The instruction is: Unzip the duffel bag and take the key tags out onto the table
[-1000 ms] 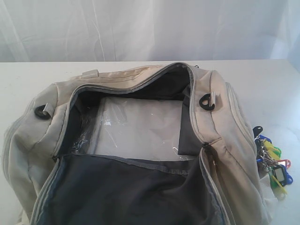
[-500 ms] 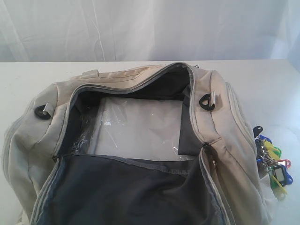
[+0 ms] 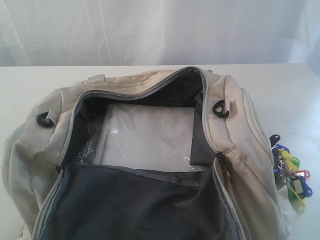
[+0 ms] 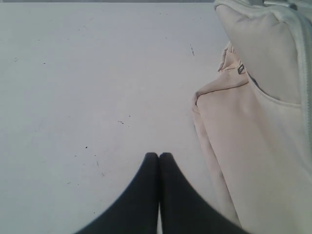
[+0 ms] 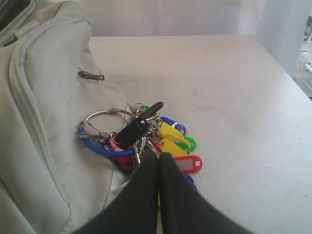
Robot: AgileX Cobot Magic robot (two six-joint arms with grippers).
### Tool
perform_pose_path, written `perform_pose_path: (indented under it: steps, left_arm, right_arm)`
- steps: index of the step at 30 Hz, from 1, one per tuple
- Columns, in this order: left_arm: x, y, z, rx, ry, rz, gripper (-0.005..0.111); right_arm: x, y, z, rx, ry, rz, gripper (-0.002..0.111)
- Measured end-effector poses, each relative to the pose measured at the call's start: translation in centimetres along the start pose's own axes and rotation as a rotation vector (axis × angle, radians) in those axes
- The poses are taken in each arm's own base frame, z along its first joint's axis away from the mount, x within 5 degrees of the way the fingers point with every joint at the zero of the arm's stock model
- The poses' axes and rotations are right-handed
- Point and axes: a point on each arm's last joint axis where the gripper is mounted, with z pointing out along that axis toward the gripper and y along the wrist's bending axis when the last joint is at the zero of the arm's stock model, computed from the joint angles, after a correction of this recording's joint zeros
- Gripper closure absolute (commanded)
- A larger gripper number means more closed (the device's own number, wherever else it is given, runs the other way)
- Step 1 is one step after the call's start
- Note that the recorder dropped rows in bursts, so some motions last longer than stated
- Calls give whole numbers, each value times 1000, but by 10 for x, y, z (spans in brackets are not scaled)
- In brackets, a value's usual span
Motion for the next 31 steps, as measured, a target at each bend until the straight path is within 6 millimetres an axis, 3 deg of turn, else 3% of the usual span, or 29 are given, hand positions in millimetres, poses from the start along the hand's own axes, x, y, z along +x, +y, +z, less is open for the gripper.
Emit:
perform_pose_path:
  steps: [31]
  left_arm:
    - [0,0,0,0,0,0,107]
  right_arm:
    - [0,0,0,0,0,22,108]
